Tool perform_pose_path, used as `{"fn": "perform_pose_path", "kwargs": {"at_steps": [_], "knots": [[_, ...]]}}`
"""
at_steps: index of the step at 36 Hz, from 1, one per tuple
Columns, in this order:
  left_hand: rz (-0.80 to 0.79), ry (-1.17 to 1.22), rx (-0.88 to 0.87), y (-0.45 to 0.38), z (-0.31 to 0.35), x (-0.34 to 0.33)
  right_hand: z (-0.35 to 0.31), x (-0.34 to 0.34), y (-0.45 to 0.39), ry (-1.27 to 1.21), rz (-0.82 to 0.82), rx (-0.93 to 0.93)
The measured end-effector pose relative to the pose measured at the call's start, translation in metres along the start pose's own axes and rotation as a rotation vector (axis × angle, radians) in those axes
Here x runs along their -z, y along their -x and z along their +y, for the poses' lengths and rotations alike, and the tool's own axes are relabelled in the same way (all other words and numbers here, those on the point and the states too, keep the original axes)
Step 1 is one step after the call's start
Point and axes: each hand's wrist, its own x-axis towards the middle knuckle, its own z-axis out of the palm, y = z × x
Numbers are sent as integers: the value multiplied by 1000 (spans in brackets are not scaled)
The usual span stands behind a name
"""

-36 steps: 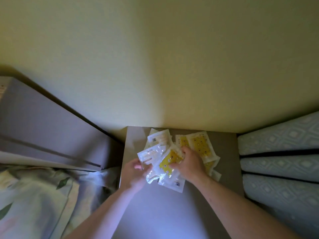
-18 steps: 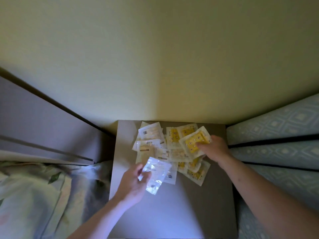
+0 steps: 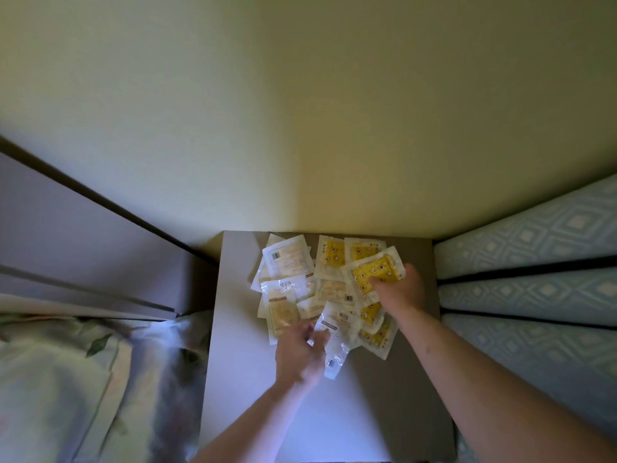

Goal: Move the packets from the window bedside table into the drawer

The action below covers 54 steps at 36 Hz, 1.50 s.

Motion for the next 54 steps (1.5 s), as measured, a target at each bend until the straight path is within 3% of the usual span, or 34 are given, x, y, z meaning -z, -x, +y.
{"fn": "perform_pose_path", "kwargs": {"at_steps": [10, 17, 25, 36, 41, 46, 54], "knots": [[69, 13, -33, 27, -21, 38, 5, -2, 4, -48, 13, -99], [50, 196, 21, 60, -30, 92, 5, 8, 30, -53, 50, -128], [117, 90, -3, 112, -25, 152, 17, 42, 105, -216, 58, -194], [148, 130, -15, 233, 31, 216, -4, 114, 243, 75, -123, 123], [292, 126, -42, 287, 43, 218, -10, 126, 283, 110, -263, 250], [463, 213, 51, 335, 36, 206, -23, 133, 313, 176, -488, 397], [667, 354, 152, 410, 9, 194, -40, 132, 350, 271, -695, 632]]}}
